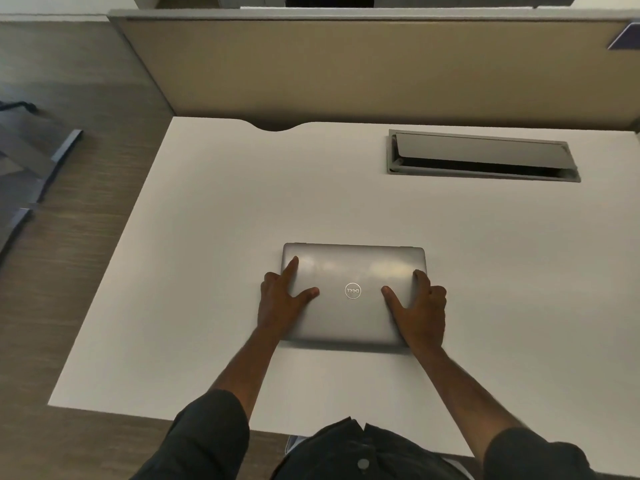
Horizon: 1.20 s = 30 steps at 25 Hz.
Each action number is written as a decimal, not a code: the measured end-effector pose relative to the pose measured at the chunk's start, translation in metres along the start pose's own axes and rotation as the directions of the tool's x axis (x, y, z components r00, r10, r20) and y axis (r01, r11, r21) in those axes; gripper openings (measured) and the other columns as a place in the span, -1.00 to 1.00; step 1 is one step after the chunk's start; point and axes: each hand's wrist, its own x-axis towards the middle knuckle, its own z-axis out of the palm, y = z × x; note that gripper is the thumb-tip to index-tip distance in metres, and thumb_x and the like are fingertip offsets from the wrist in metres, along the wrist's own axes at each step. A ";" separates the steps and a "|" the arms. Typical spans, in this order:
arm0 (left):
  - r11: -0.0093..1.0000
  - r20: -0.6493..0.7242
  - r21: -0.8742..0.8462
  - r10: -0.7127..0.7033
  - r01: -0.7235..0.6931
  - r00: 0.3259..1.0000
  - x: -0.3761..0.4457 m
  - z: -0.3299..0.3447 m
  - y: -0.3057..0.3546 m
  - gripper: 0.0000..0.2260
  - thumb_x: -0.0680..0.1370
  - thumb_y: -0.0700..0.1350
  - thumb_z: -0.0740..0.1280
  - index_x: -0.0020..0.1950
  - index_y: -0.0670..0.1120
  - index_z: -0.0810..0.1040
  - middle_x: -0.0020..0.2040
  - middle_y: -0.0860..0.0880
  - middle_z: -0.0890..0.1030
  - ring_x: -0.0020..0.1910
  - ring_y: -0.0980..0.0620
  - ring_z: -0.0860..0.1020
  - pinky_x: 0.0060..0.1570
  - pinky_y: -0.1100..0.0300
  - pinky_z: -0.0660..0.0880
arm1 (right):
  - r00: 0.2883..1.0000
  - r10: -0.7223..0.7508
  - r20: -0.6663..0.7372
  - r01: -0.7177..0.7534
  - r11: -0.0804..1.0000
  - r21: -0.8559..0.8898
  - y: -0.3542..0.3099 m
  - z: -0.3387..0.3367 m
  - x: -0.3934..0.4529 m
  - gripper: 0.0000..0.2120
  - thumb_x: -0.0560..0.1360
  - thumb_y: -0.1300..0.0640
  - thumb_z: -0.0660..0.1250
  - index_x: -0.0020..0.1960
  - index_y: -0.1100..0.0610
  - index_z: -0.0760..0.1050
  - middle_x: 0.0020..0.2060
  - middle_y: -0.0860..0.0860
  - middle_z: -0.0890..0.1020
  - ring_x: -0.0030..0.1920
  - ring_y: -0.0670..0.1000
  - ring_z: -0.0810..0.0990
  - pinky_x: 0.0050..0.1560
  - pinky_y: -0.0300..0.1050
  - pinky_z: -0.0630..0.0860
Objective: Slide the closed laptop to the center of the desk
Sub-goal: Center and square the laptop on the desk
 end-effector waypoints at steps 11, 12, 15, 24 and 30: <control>0.987 0.071 0.136 0.070 -0.079 0.995 0.006 0.008 0.009 -0.25 0.41 0.40 0.37 0.52 0.34 0.13 0.17 0.04 0.34 0.33 -0.03 0.38 0.15 0.02 0.47 | 1.000 0.002 -0.031 -0.003 0.999 -0.039 0.011 -0.006 0.003 -0.27 0.39 -0.41 0.38 0.42 -0.10 0.27 0.10 0.09 0.40 0.16 0.23 0.49 0.04 0.13 0.58; 0.984 0.071 0.156 0.077 -0.087 0.994 0.006 0.008 0.011 -0.26 0.41 0.41 0.35 0.51 0.34 0.12 0.16 0.03 0.35 0.32 -0.04 0.39 0.14 0.00 0.49 | 1.000 -0.001 -0.031 0.000 0.999 -0.049 0.012 -0.006 0.004 -0.28 0.40 -0.41 0.37 0.41 -0.09 0.27 0.10 0.10 0.40 0.15 0.24 0.49 0.03 0.13 0.58; 0.967 0.068 0.223 0.107 -0.120 0.992 0.003 0.010 0.011 -0.26 0.42 0.43 0.30 0.52 0.32 0.09 0.13 0.01 0.34 0.26 -0.08 0.43 0.09 -0.05 0.55 | 0.999 -0.024 -0.040 0.020 0.996 -0.092 0.014 -0.007 0.005 -0.29 0.41 -0.40 0.36 0.40 -0.05 0.29 0.06 0.12 0.40 0.11 0.26 0.50 0.01 0.13 0.58; 0.919 0.100 0.356 0.142 -0.168 0.985 0.004 0.016 0.011 -0.25 0.49 0.42 0.20 0.58 0.19 0.04 0.20 -0.09 0.36 0.24 -0.17 0.43 0.10 -0.08 0.53 | 0.998 -0.045 -0.044 0.036 0.981 -0.188 0.012 -0.009 0.002 -0.32 0.46 -0.36 0.34 0.40 0.03 0.33 0.03 0.17 0.41 0.06 0.28 0.48 0.02 0.16 0.56; 0.891 0.103 0.430 0.113 -0.147 0.988 0.001 0.018 0.018 -0.29 0.55 0.33 0.19 0.61 0.12 0.02 0.26 -0.16 0.34 0.25 -0.21 0.41 0.16 -0.11 0.49 | 0.996 -0.060 -0.059 0.045 0.973 -0.226 0.012 -0.008 0.001 -0.32 0.47 -0.36 0.33 0.40 0.05 0.33 0.02 0.18 0.42 0.02 0.28 0.48 -0.04 0.14 0.56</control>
